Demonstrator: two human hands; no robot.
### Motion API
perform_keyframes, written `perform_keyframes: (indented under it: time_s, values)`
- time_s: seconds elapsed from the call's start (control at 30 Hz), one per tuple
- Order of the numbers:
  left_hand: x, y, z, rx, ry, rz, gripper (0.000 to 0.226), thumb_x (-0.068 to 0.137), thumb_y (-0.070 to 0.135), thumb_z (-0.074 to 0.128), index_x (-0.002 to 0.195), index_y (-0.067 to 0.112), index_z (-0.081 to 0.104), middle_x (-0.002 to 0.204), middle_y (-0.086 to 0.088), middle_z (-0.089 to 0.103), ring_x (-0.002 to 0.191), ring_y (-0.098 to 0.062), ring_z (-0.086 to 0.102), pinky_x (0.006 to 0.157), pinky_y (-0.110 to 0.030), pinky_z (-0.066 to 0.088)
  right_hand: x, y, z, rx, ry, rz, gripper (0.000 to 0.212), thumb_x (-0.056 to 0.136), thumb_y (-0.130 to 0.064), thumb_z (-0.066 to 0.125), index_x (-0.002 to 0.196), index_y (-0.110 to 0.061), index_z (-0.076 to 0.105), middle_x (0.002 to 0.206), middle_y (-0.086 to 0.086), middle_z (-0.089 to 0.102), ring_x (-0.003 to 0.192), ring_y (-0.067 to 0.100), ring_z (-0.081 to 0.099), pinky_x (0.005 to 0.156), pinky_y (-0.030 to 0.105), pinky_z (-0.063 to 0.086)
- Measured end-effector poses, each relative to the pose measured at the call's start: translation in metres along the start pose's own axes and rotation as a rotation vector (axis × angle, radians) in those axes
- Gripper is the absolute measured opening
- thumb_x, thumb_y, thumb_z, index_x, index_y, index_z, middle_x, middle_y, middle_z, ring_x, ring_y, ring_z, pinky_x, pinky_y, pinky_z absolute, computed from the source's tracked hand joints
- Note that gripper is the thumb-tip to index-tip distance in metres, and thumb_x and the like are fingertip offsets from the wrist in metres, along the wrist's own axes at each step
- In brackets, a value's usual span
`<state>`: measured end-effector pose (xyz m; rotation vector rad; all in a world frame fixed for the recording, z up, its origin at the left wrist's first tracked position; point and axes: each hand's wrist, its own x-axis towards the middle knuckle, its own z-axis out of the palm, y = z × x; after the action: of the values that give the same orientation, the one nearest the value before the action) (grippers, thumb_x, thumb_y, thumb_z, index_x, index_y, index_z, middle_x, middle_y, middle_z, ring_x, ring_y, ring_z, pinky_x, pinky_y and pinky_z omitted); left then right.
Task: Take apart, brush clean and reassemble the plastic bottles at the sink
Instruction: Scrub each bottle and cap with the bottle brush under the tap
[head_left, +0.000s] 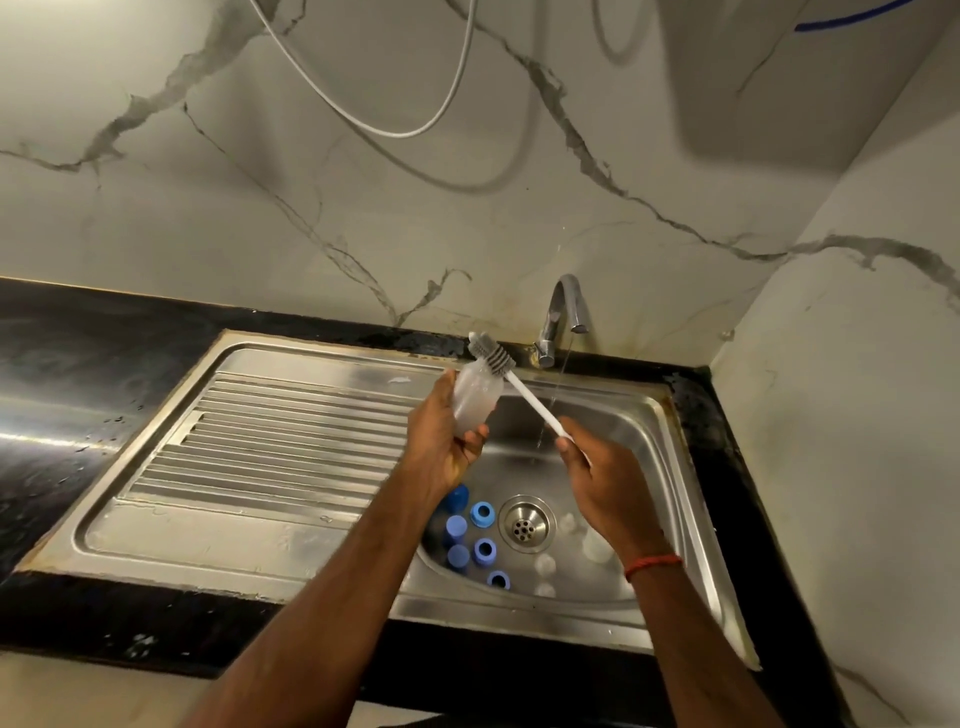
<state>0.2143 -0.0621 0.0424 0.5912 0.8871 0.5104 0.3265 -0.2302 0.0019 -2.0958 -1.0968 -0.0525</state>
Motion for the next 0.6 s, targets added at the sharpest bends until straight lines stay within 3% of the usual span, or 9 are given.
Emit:
perform_keyframes:
  time_s: [0.1, 0.17, 0.23, 0.3, 0.37, 0.43, 0.5, 0.6]
  values:
    - [0.001, -0.001, 0.002, 0.094, -0.040, 0.037, 0.067, 0.082, 0.066, 0.068, 0.120, 0.012, 0.057, 0.111, -0.023, 0.066, 0.069, -0.023, 0.067, 0.050, -0.026, 0.053, 0.008, -0.015, 0.004, 0.049, -0.015, 0.015, 0.035, 0.103, -0.030, 0.050, 0.136, -0.025, 0.058, 0.067, -0.006, 0.058, 0.056, 0.007, 0.054, 0.052, 0.021, 0.044]
    - [0.002, -0.003, -0.003, 0.213, -0.081, 0.044, 0.098, 0.058, 0.086, 0.072, 0.124, 0.014, 0.059, 0.115, -0.023, 0.067, 0.084, -0.028, 0.070, 0.056, -0.031, 0.055, 0.004, -0.015, 0.004, 0.057, -0.035, 0.037, 0.034, 0.103, -0.033, 0.048, 0.135, -0.029, 0.058, 0.065, -0.003, 0.058, 0.054, 0.010, 0.053, 0.051, 0.026, 0.046]
    - [0.003, -0.006, -0.009, 0.316, -0.125, 0.045, 0.118, 0.037, 0.091, 0.077, 0.127, 0.017, 0.059, 0.122, -0.020, 0.066, 0.103, -0.032, 0.067, 0.061, -0.033, 0.053, -0.001, -0.010, 0.002, 0.050, -0.048, 0.050, 0.031, 0.104, -0.035, 0.046, 0.131, -0.029, 0.060, 0.063, -0.002, 0.056, 0.052, 0.008, 0.050, 0.049, 0.024, 0.042]
    - [0.002, -0.007, -0.012, 0.388, -0.209, 0.073, 0.111, 0.036, 0.079, 0.087, 0.126, 0.020, 0.061, 0.127, -0.020, 0.063, 0.107, -0.033, 0.064, 0.064, -0.033, 0.053, -0.004, -0.008, -0.001, 0.040, -0.051, 0.038, 0.028, 0.104, -0.036, 0.044, 0.124, -0.028, 0.061, 0.064, -0.003, 0.055, 0.053, 0.008, 0.050, 0.050, 0.028, 0.043]
    - [-0.002, -0.004, -0.013, 0.411, -0.296, 0.094, 0.088, 0.051, 0.062, 0.091, 0.122, 0.019, 0.062, 0.126, -0.022, 0.063, 0.101, -0.033, 0.068, 0.069, -0.038, 0.058, -0.004, -0.008, -0.004, 0.021, -0.039, 0.020, 0.026, 0.104, -0.040, 0.042, 0.115, -0.028, 0.062, 0.070, -0.004, 0.056, 0.060, 0.008, 0.053, 0.054, 0.032, 0.047]
    - [-0.004, 0.000, -0.014, 0.363, -0.344, 0.066, 0.061, 0.070, 0.046, 0.081, 0.120, 0.016, 0.061, 0.124, -0.021, 0.062, 0.102, -0.036, 0.071, 0.079, -0.048, 0.061, -0.003, -0.008, -0.005, -0.006, -0.008, 0.011, 0.026, 0.103, -0.044, 0.041, 0.105, -0.029, 0.062, 0.070, -0.006, 0.054, 0.061, 0.008, 0.053, 0.053, 0.027, 0.045]
    - [-0.004, 0.003, -0.014, 0.343, -0.342, 0.053, 0.047, 0.078, 0.042, 0.074, 0.116, 0.016, 0.062, 0.123, -0.019, 0.061, 0.106, -0.037, 0.069, 0.086, -0.053, 0.059, -0.004, -0.006, -0.006, -0.059, 0.027, -0.013, 0.023, 0.102, -0.042, 0.045, 0.104, -0.029, 0.064, 0.070, -0.009, 0.052, 0.061, 0.006, 0.052, 0.052, 0.021, 0.041]
    - [-0.003, 0.000, -0.014, 0.437, -0.284, 0.124, 0.045, 0.083, 0.048, 0.068, 0.117, 0.019, 0.063, 0.124, -0.017, 0.062, 0.107, -0.033, 0.064, 0.079, -0.042, 0.058, -0.012, 0.007, -0.008, -0.103, 0.043, -0.027, 0.030, 0.102, -0.042, 0.047, 0.118, -0.025, 0.067, 0.075, -0.008, 0.055, 0.065, 0.007, 0.054, 0.055, 0.026, 0.048]
